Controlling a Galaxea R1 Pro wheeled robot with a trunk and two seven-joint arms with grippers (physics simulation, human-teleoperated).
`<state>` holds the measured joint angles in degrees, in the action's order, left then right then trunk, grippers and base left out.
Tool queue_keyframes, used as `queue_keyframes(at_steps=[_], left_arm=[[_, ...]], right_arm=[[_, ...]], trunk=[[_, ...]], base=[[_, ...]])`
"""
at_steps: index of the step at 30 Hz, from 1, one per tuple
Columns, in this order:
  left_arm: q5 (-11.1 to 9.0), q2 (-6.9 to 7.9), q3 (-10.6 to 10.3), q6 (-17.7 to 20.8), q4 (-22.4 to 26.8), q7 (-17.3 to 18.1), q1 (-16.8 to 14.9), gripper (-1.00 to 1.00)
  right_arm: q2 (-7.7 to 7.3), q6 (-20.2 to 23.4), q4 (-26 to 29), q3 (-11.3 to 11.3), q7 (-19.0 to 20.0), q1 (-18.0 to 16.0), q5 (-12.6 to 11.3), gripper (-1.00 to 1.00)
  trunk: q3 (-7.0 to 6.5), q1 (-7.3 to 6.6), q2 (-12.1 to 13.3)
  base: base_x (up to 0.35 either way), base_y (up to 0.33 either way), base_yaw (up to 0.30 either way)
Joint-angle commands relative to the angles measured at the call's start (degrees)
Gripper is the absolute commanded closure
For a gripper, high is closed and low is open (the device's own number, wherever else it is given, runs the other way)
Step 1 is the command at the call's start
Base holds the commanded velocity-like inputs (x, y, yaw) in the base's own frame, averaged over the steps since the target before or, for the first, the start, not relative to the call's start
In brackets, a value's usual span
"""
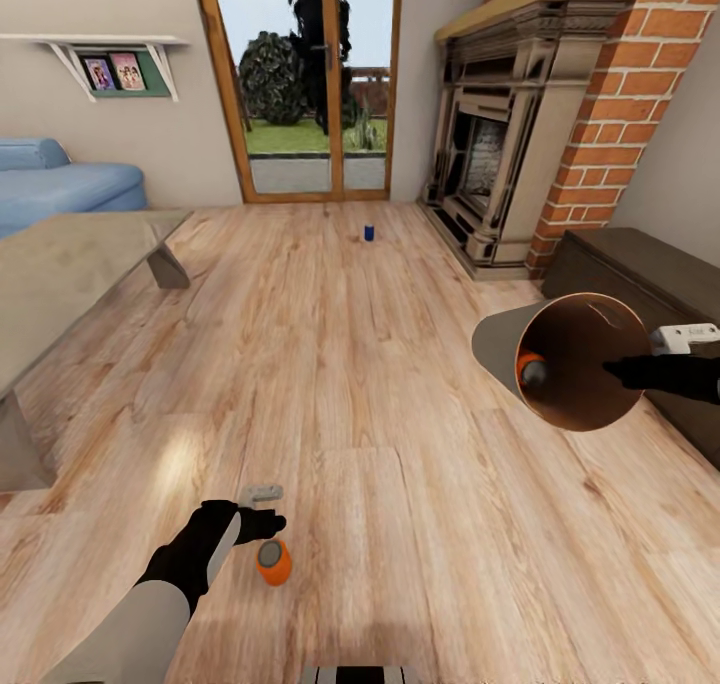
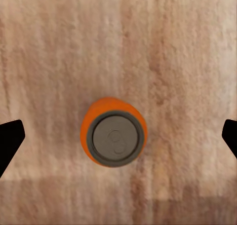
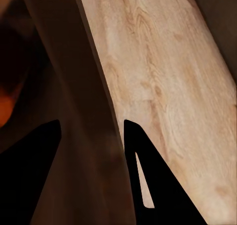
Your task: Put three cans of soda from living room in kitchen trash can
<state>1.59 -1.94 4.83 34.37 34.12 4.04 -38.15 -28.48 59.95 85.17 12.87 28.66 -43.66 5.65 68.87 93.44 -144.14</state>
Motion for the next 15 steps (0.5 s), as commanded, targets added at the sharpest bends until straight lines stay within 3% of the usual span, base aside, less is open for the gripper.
queue_keyframes(at_steps=[1, 11, 15], left_arm=[[0.0, 0.0, 0.0, 0.0, 0.0, 0.0, 0.0, -1.0], [-0.13, 0.07, 0.0, -0.16, 0.06, 0.08, 0.0, -1.0], [-0.11, 0.03, 0.0, -0.17, 0.07, 0.08, 0.0, -1.0]], right_arm=[[0.0, 0.05, 0.05, 0.0, 0.08, -0.04, -0.66, 1.0], [0.0, 0.05, 0.07, -0.05, 0.08, -0.02, -0.64, 1.0], [0.03, 0.05, 0.08, -0.1, 0.08, -0.02, -0.64, 1.0]], trunk=[[0.22, 0.01, -0.02], [0.22, 0.01, -0.02], [0.22, 0.01, -0.02]], base=[[0.0, 0.0, 0.0], [0.004, 0.0, 0.0], [0.136, 0.0, 0.0]])
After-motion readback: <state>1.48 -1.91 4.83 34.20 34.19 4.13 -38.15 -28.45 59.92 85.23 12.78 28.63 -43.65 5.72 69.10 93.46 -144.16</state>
